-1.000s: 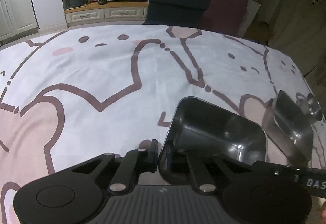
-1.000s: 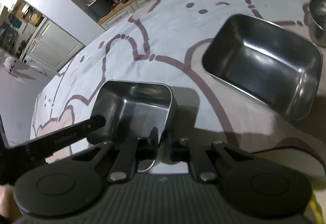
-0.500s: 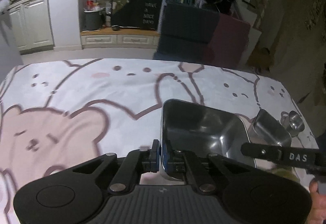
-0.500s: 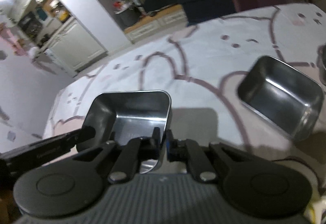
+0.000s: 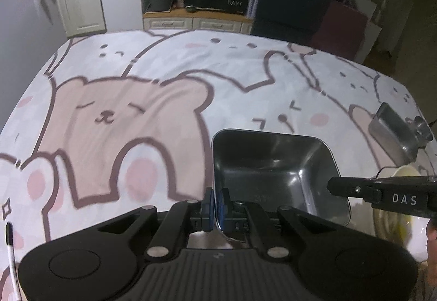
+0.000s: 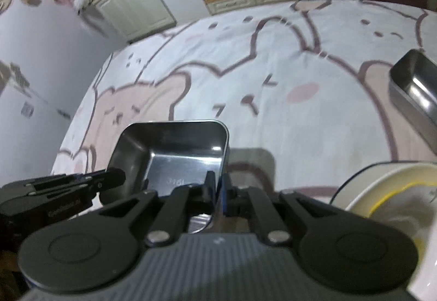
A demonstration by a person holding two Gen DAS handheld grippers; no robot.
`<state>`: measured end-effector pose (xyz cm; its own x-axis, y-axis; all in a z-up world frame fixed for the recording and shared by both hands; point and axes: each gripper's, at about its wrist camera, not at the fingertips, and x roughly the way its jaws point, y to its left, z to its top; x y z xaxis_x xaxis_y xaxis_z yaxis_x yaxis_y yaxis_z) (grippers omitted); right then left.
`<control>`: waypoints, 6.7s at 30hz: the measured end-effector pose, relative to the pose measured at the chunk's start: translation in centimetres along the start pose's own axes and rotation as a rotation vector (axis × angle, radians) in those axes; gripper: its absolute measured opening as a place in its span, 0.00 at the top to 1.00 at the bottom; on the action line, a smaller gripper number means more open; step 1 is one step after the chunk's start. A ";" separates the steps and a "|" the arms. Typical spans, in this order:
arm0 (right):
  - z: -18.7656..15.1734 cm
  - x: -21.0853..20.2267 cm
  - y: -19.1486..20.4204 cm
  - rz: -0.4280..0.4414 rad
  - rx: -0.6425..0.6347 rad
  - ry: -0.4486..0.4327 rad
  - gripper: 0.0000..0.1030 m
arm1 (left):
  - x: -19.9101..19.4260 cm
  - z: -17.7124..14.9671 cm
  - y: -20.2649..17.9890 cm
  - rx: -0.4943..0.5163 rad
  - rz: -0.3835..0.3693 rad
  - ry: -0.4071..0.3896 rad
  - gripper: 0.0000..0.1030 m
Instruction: Organize plates and bowls
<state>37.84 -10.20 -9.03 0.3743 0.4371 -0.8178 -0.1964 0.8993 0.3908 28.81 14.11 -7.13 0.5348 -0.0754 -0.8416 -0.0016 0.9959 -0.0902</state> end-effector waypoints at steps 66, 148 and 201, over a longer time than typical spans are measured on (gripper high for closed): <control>-1.9 1.3 0.9 -0.012 -0.042 0.157 0.81 | 2.0 -2.0 0.0 0.067 0.028 0.131 0.68; 2.1 -9.2 -28.2 -0.296 0.366 -0.153 0.93 | 14.9 8.2 -27.9 0.205 -0.202 0.122 0.45; 2.8 -14.9 -10.2 -0.099 0.110 -0.364 0.97 | -4.0 7.9 -12.7 -0.015 -0.257 -0.195 0.94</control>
<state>36.80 -25.89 0.35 0.6874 0.3068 -0.6583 -0.0520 0.9248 0.3768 33.40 2.19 1.63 0.6707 -0.3123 -0.6728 0.1430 0.9445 -0.2958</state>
